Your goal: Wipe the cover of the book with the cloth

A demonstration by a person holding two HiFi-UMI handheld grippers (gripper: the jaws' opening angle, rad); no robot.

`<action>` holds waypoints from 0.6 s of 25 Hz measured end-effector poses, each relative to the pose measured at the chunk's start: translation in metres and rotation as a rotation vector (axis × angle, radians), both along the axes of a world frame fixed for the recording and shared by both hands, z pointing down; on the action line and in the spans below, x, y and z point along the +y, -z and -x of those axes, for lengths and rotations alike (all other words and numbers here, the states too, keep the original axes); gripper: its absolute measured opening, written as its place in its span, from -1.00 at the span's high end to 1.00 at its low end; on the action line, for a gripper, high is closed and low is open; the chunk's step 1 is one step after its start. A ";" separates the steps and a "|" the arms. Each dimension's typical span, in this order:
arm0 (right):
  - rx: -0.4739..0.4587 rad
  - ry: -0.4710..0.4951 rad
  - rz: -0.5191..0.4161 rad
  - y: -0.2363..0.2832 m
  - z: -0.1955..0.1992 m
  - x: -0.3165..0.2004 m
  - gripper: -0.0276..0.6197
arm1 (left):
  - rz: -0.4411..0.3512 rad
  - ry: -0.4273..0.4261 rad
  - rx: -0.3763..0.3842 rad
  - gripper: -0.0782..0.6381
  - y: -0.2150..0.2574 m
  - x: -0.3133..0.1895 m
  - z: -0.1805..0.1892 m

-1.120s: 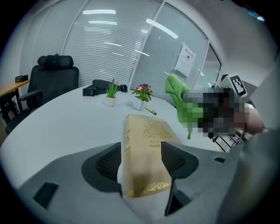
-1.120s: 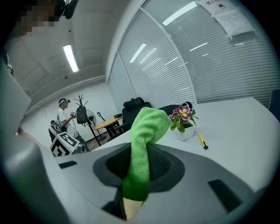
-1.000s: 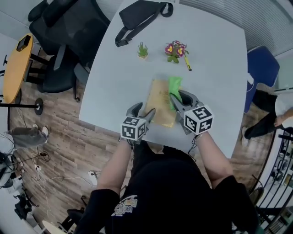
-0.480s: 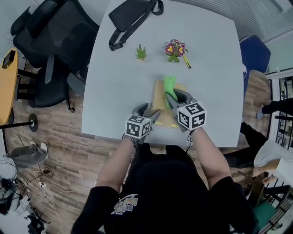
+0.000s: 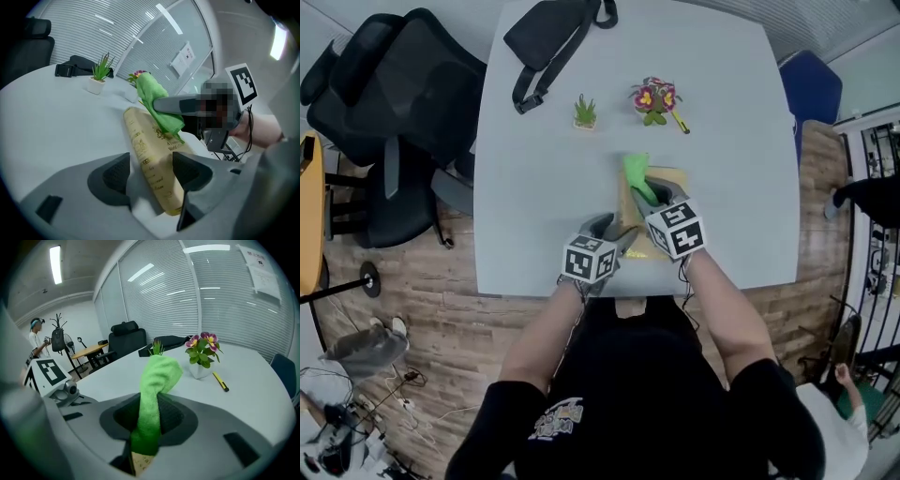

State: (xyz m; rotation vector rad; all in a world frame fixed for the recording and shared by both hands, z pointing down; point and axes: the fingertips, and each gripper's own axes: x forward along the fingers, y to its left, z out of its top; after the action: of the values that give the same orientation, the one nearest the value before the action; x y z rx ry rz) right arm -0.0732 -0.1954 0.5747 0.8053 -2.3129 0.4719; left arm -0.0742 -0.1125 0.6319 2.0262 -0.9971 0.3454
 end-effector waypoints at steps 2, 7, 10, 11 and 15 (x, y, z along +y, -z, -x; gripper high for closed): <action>0.030 0.007 -0.003 -0.005 0.006 -0.002 0.61 | 0.007 -0.013 0.003 0.02 0.000 0.000 0.000; 0.109 0.012 -0.014 -0.019 0.014 -0.008 0.61 | 0.021 -0.022 0.007 0.02 0.000 0.001 -0.001; 0.140 0.014 -0.015 -0.025 0.018 -0.011 0.61 | 0.034 -0.028 0.013 0.02 -0.001 0.001 -0.001; 0.145 0.017 -0.017 -0.027 0.019 -0.011 0.61 | 0.037 -0.029 0.013 0.02 -0.001 0.001 -0.001; 0.158 0.026 -0.014 -0.029 0.021 -0.011 0.61 | 0.031 -0.027 0.010 0.02 -0.001 0.001 0.000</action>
State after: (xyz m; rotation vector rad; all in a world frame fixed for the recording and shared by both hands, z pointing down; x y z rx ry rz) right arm -0.0940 -0.2064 0.6039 0.7890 -2.1799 0.3670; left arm -0.0740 -0.1118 0.6327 2.0131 -0.9537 0.3623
